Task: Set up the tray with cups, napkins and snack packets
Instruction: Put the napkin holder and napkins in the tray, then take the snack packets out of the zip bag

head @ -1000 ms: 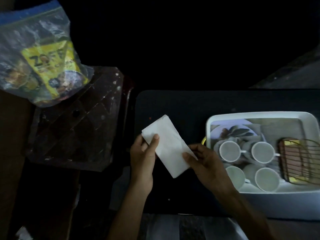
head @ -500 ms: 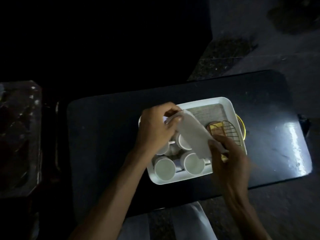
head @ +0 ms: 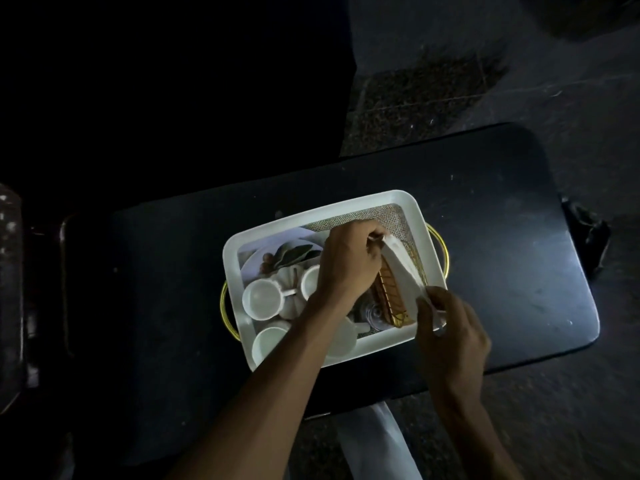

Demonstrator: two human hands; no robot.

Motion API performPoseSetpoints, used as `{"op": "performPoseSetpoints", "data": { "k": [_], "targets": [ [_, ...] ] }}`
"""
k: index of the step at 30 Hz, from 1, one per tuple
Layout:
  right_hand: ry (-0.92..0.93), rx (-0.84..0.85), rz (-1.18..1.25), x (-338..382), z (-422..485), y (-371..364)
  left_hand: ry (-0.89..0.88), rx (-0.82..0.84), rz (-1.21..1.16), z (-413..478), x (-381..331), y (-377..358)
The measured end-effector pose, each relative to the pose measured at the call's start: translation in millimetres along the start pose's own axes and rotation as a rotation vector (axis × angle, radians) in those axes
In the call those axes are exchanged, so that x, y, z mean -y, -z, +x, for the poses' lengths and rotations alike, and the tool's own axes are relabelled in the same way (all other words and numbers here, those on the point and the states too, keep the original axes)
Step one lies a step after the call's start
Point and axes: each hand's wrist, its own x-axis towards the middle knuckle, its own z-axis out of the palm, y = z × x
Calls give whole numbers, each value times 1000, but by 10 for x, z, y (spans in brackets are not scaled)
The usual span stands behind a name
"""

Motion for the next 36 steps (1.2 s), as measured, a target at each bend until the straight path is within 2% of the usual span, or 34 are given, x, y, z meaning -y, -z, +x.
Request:
{"op": "performPoseSetpoints", "data": {
  "k": [6,9,12,14,16,19,21,26,30,36],
  "targets": [
    [101,-11,-118,-23,22,-16,47,-59,-39,-207,65,153],
    [152,17,-93,214,63,18,43,-176,83,-533,130,350],
    [308,69,-14,620,63,-20,-62,-314,251,-887,292,587],
    [412,165,-24,932,34,-95,-110,-402,389,-1084,467,775],
    [490,303,-105,1244,-26,-204,-83,-436,506,-1272,636,1015],
    [534,558,-290,1624,-124,-427,61,-360,665,-1509,848,1414],
    [562,639,-368,1813,-194,-579,149,-341,690,-1642,996,1681],
    [597,608,-500,2403,-442,-820,269,-387,709,-1973,1421,2351],
    [617,615,-508,2942,-729,-1019,330,-477,661,-2214,1833,3002],
    [641,630,-516,3626,-1080,-1305,400,-622,698,-2210,2396,4338]
  ]
}}
